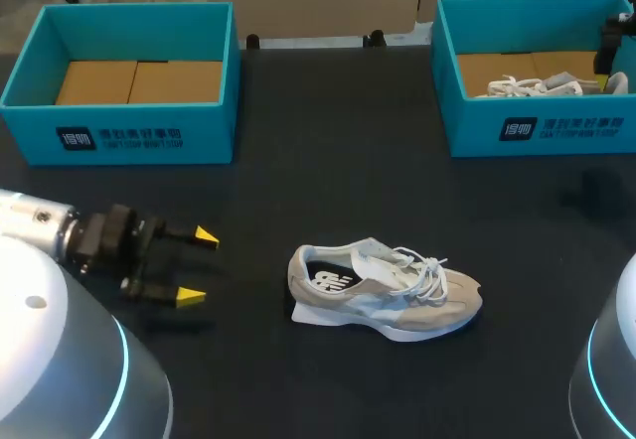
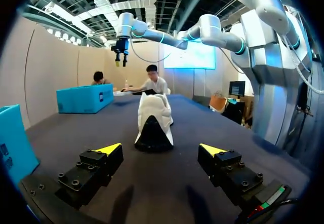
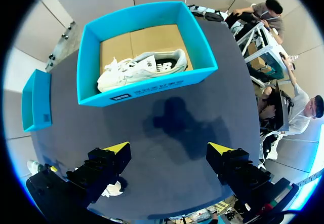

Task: Take the shoe out of the shoebox, open the shoe tongue, remove and reinsert the insole, then place the shoe into the shoebox

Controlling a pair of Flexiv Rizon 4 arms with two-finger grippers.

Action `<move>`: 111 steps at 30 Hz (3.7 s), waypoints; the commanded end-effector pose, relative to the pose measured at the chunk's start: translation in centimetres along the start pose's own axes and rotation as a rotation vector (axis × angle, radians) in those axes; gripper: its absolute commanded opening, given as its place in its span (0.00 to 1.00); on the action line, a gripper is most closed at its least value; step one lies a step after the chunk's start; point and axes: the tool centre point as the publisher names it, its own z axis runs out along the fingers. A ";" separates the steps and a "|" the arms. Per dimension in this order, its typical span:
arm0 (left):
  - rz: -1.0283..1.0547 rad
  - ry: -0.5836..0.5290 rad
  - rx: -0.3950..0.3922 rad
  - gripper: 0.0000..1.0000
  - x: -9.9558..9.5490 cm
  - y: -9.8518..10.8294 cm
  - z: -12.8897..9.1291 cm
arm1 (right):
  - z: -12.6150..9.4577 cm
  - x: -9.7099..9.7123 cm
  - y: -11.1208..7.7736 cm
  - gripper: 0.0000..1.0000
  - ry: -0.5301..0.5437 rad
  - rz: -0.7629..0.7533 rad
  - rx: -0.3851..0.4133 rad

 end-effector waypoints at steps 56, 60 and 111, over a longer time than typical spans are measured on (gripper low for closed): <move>-0.057 -0.084 0.024 1.00 -1.8 1.4 13.2 | 0.0 0.0 0.0 1.00 0.001 0.000 -0.001; -0.058 -0.067 0.023 1.00 -2.0 1.4 13.5 | 0.0 0.0 0.0 1.00 0.001 0.000 -0.001; -0.043 0.021 0.024 1.00 -1.6 1.0 17.2 | 0.0 0.0 0.0 1.00 0.001 0.000 -0.001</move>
